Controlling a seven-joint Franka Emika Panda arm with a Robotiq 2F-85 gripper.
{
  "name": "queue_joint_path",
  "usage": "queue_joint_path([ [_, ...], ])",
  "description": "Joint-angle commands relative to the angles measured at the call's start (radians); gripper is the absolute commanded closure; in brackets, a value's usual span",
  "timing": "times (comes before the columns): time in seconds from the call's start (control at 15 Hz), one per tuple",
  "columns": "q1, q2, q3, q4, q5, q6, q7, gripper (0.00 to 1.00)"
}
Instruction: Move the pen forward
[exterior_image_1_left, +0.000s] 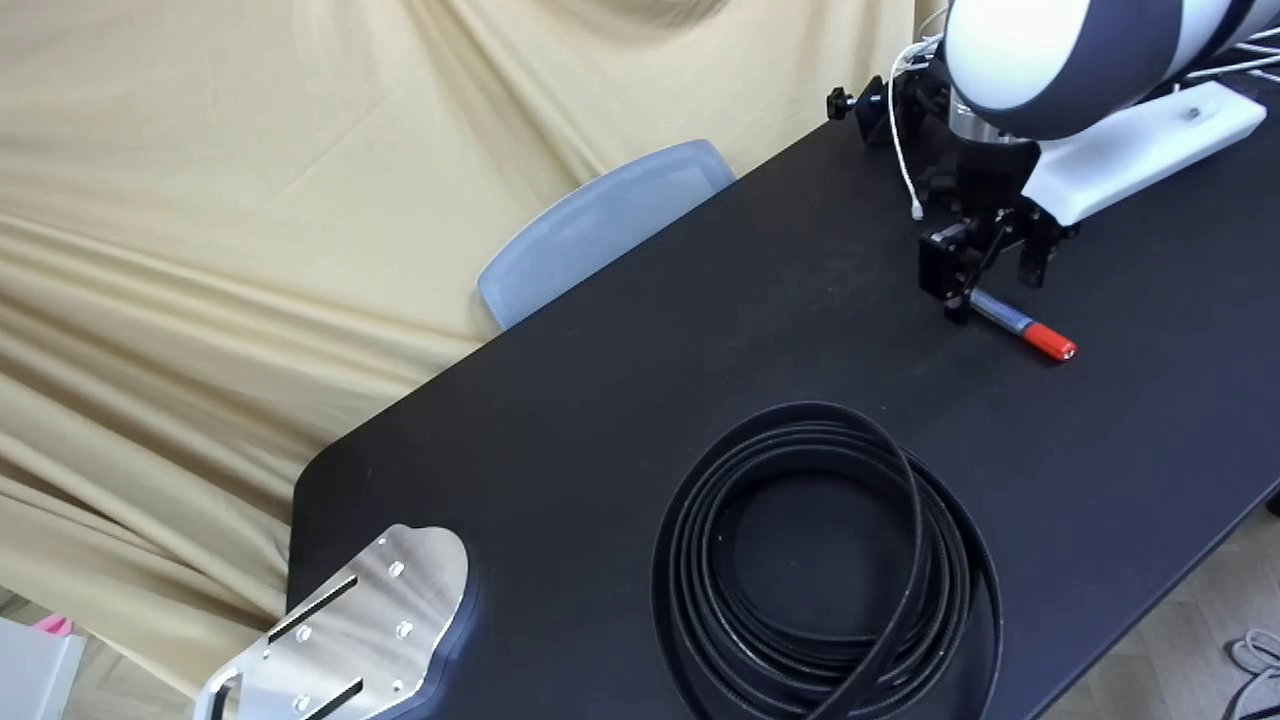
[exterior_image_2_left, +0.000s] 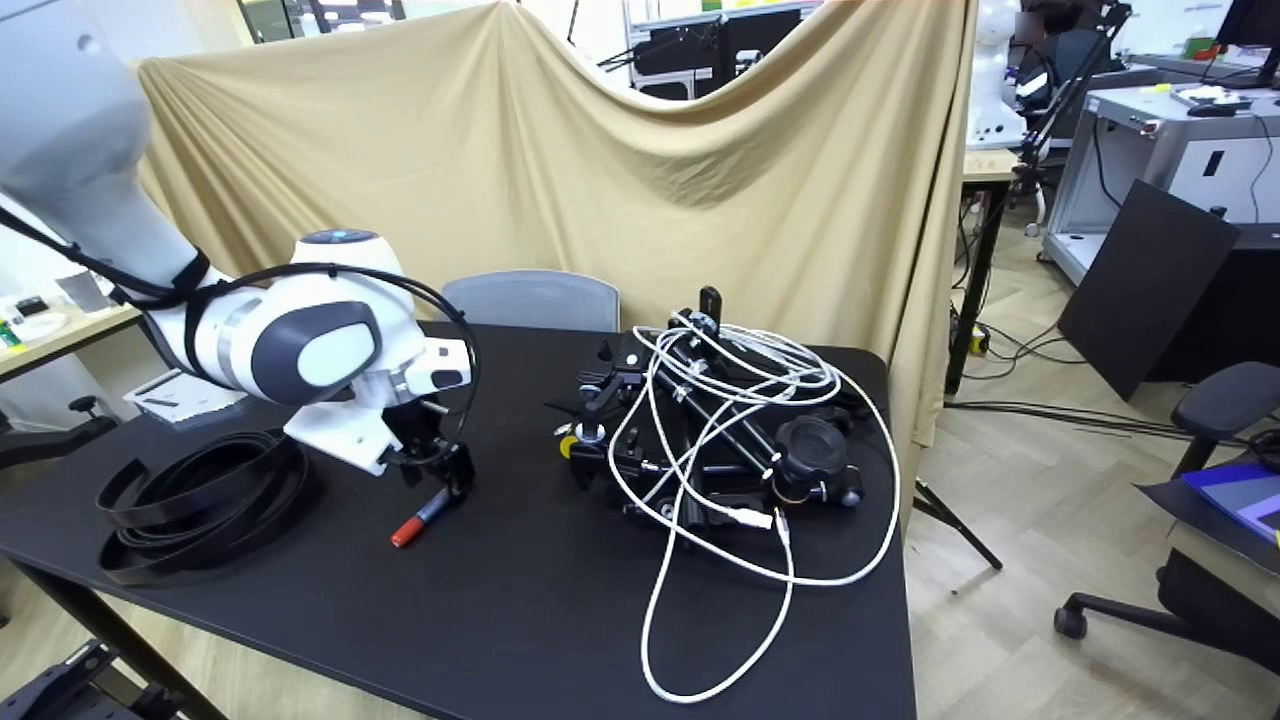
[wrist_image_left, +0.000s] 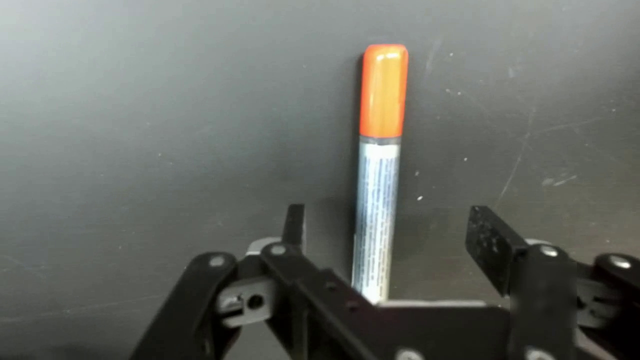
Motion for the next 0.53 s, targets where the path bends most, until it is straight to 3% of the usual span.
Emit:
queue_joint_path([
  [0.0, 0.007, -0.014, 0.004, 0.011, -0.002, -0.010, 0.015, 0.00],
  [0.47, 0.060, -0.057, -0.020, 0.015, -0.050, -0.085, 0.046, 0.00],
])
